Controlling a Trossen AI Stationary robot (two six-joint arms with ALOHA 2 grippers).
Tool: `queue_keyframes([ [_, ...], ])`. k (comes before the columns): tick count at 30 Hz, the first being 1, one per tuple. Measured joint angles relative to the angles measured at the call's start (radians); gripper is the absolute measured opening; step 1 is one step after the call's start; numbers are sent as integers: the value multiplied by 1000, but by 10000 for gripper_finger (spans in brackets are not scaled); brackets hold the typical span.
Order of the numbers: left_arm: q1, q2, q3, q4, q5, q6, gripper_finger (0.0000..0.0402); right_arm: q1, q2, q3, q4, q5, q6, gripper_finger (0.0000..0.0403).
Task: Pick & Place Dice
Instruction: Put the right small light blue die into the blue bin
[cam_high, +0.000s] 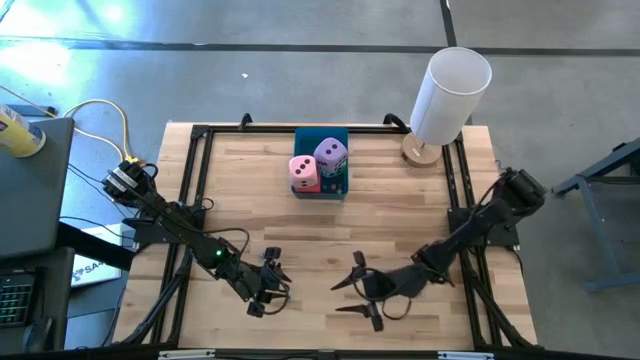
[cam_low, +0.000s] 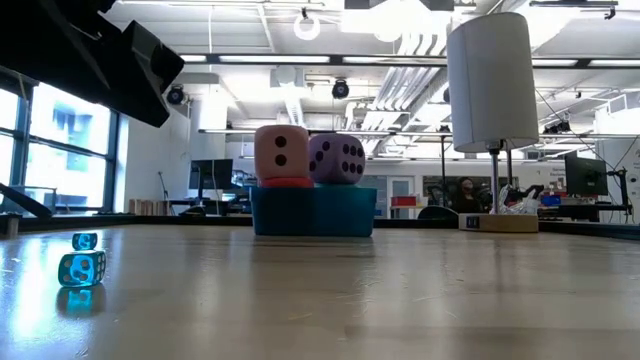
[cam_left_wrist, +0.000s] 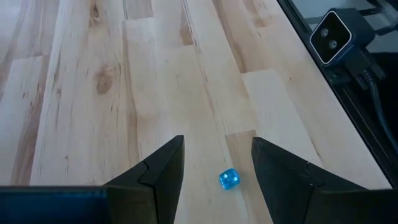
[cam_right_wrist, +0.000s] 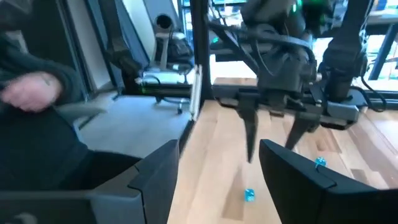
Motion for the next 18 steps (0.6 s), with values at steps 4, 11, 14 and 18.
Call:
queue_keyframes([
  [4,13,0,0,0,1,2,179,89,-36,64,-107,140,15,215],
  [11,31,0,0,3,2,1,179,222,-28,324,-595,414,189,215],
  [14,31,0,0,4,2,1,179,248,-18,390,-815,443,383,215],
  [18,31,0,0,7,4,1,179,265,-18,409,-1021,437,718,215],
])
